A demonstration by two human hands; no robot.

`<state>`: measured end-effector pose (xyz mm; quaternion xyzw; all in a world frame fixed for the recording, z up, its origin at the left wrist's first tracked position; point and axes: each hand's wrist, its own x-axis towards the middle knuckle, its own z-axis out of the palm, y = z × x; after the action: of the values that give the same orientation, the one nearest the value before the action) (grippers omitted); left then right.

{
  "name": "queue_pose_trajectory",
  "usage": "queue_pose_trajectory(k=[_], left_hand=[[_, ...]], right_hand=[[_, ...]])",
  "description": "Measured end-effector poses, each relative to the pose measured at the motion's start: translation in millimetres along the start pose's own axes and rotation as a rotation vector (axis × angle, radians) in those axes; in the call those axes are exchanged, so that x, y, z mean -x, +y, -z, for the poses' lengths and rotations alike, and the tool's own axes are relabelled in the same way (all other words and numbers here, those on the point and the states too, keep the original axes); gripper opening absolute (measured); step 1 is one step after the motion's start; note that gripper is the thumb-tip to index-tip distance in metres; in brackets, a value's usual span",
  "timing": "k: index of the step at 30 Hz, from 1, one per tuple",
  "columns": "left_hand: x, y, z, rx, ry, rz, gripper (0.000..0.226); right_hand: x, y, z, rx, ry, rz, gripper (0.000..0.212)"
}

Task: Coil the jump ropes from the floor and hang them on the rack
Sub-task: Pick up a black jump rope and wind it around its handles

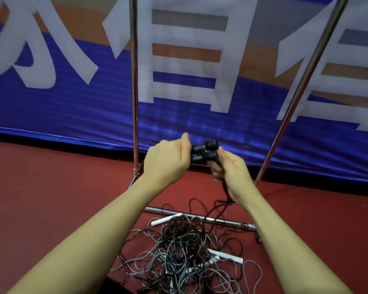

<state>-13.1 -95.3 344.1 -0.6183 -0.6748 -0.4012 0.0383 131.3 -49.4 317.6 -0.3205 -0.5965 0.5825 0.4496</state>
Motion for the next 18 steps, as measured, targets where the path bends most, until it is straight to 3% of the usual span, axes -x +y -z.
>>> queue_pose_trajectory(k=[3, 7, 18], left_hand=[[-6, -3, 1, 0.007, 0.016, 0.142, 0.042], [-11, -12, -12, -0.053, -0.03, 0.253, 0.049], [-6, -36, -26, -0.238, -0.15, 0.348, 0.053]], right_hand=[[7, -2, -9, 0.023, -0.105, -0.013, 0.04], [12, -5, -11, 0.124, -0.156, -0.006, 0.041], [19, -5, -11, 0.283, -0.294, -0.038, 0.041]])
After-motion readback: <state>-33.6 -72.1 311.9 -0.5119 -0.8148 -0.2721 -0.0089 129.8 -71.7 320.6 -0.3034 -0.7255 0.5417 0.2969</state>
